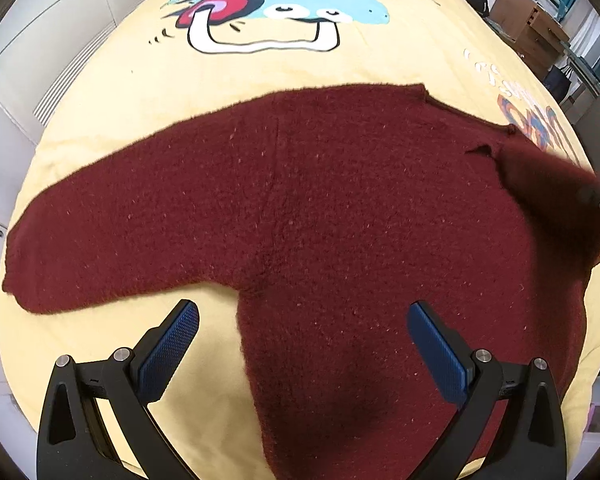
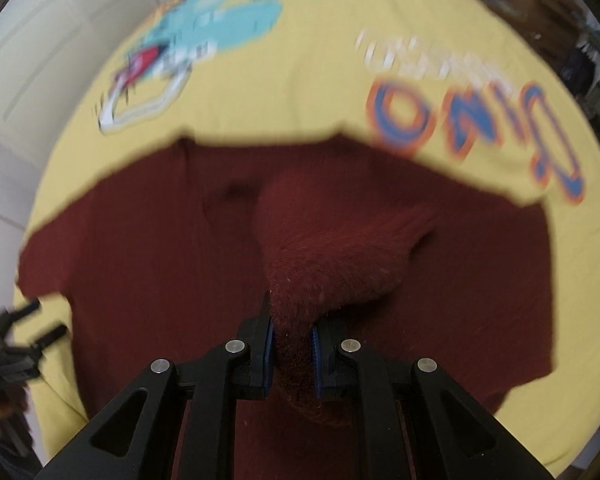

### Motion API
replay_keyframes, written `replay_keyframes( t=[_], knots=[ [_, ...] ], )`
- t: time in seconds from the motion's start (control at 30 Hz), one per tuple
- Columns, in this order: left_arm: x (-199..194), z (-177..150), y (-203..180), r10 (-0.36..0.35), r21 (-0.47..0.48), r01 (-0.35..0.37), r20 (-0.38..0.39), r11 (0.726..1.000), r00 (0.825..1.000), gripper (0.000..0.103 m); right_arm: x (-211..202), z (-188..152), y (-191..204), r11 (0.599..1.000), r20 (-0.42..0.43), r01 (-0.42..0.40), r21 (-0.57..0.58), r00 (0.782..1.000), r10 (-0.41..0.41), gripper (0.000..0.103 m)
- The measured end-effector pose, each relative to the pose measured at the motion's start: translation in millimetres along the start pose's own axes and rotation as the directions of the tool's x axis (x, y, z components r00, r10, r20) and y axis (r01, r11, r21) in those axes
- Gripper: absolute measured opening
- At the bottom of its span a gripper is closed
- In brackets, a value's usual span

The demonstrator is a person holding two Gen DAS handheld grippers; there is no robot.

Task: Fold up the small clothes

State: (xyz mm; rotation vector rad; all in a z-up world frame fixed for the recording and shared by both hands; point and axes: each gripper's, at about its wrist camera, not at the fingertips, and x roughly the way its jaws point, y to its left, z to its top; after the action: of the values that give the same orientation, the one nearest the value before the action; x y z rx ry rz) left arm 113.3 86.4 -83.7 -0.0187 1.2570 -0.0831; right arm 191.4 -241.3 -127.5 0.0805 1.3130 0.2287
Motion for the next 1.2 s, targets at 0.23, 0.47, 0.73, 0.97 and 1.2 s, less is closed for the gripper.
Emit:
replay_keyframes(
  t=[0.23,0.47,0.73,0.97,1.2],
  knots=[
    [7,-6,-3,0.013,0.011,-0.012,-0.025,1.0,1.0,0.102,27,-23,3,0.998,-0.056,0.049,-0.026,0.997,-0.05,0.025],
    [5,-9,-8,0.031,0.025,-0.03,-0.026,0.999,0.999,0.102,7,-23,-11,0.994,-0.009,0.102,-0.044,0.995,-0.103,0.073],
    [8,-5,-27,0.043,0.065,-0.041,-0.03,0.997,0.999,0.102,-32,-53,-69,0.991,0.033,0.129,0.02,0.991,-0.13,0.08],
    [11,4,-70,0.001,0.15,0.005,-0.04,0.989,0.999,0.102,-38,-94,-138,0.966,-0.003,0.2,0.161,0.979,-0.202,0.08],
    [23,35,-160,-0.052,0.265,0.062,-0.044,0.962,0.998,0.102,-34,-104,-177,0.945,0.003,0.216,0.245,0.975,-0.224,0.08]
  ],
)
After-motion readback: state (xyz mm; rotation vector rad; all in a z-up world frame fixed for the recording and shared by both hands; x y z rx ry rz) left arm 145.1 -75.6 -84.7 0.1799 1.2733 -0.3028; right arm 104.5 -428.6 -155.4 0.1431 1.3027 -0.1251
